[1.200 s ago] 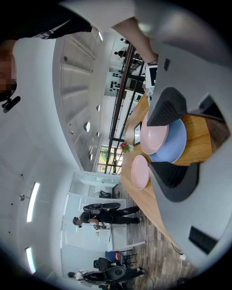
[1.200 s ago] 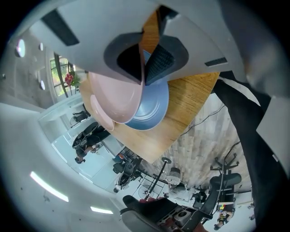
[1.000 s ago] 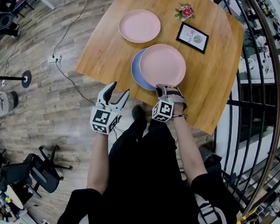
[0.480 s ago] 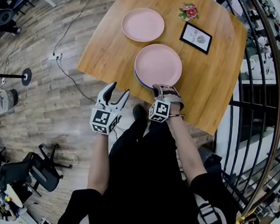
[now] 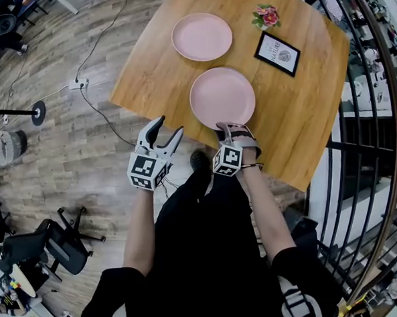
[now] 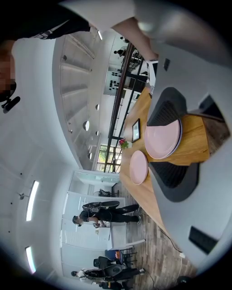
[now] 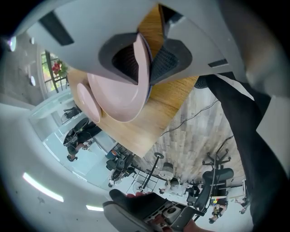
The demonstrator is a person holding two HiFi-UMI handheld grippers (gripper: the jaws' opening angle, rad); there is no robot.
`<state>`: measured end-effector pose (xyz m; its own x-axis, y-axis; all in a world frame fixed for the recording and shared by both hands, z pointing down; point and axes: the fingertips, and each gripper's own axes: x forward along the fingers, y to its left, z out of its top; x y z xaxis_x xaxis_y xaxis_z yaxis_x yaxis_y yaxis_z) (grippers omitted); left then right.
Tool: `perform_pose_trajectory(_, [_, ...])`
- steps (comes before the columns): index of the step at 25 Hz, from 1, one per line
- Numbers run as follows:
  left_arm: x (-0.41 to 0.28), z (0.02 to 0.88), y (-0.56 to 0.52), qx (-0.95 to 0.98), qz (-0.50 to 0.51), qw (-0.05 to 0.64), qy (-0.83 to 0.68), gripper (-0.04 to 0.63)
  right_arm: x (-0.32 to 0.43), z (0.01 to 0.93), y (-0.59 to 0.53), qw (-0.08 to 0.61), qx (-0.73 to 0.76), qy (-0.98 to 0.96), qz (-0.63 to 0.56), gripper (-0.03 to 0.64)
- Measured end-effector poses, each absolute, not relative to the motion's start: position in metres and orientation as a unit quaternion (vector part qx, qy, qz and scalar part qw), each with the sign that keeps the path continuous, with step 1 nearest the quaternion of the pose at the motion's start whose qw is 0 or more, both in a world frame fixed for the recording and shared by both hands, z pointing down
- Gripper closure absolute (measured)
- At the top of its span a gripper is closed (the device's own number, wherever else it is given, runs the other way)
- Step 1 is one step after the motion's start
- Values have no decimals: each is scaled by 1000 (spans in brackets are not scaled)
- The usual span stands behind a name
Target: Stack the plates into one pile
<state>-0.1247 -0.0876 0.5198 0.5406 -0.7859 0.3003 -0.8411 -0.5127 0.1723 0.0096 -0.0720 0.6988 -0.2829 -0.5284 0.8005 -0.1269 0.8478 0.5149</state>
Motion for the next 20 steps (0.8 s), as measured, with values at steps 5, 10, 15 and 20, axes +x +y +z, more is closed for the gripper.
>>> perform_pose_trajectory(5, [-124,518,-89,867,91,148,-467,336,6,695,-69,554,207,-789,-165,482])
perform_pose_trajectory(10, [-118,517,-87,870,87,151,-461,334,2,692,-60,549,212,-793,-157,462])
perform_pose_trajectory(15, [-121,514,-87,870,82,145,-464,334,0,685,-62,546,211,-794,-166,462])
perform_pose_trajectory(20, [-125,512,-88,868,80,146,-468,334,-4,680,-65,539,218,-796,-167,463])
